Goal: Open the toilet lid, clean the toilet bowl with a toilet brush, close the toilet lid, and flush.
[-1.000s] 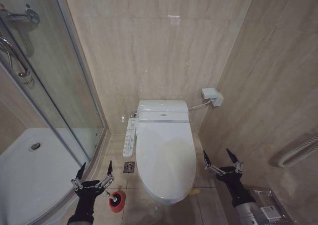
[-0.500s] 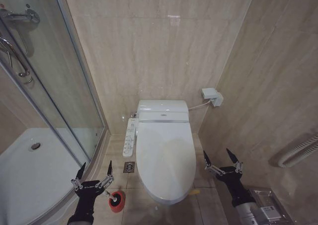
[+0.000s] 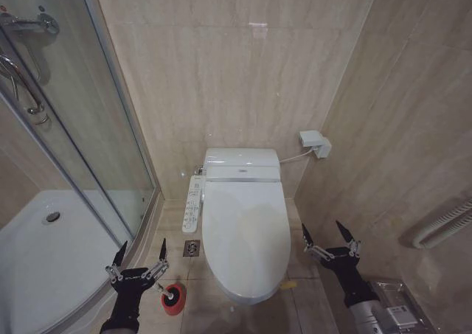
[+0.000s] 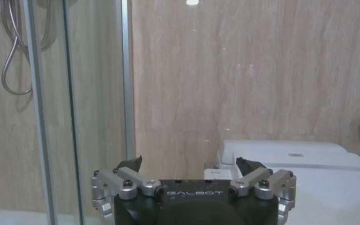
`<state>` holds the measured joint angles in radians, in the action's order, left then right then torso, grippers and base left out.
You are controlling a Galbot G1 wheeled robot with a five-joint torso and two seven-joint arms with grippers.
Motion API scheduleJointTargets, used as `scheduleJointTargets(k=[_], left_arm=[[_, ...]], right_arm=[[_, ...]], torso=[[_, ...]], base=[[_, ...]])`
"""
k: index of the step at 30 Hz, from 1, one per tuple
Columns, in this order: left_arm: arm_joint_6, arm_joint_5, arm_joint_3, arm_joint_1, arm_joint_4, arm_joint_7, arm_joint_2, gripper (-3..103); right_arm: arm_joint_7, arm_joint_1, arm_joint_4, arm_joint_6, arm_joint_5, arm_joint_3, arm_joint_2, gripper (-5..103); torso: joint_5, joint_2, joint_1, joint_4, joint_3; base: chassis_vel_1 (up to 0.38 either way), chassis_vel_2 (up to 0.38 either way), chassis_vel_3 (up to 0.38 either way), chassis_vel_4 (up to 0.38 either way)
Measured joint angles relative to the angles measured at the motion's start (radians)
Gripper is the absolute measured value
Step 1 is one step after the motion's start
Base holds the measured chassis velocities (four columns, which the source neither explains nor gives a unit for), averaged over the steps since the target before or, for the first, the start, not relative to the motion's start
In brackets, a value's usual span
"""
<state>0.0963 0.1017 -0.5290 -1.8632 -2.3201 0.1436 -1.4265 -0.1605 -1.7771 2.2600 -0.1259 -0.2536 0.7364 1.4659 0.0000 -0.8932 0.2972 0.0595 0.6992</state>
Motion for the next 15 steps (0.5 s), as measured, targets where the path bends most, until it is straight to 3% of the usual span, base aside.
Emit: scheduleJointTargets(k=[15], left_arm=[[0.0,0.0,0.0,0.0,0.0,0.0,0.0,98]], right_arm=[[0.0,0.0,0.0,0.0,0.0,0.0,0.0,100]], torso=[[0.0,0.0,0.0,0.0,0.0]], base=[[0.0,0.0,0.0,0.0]])
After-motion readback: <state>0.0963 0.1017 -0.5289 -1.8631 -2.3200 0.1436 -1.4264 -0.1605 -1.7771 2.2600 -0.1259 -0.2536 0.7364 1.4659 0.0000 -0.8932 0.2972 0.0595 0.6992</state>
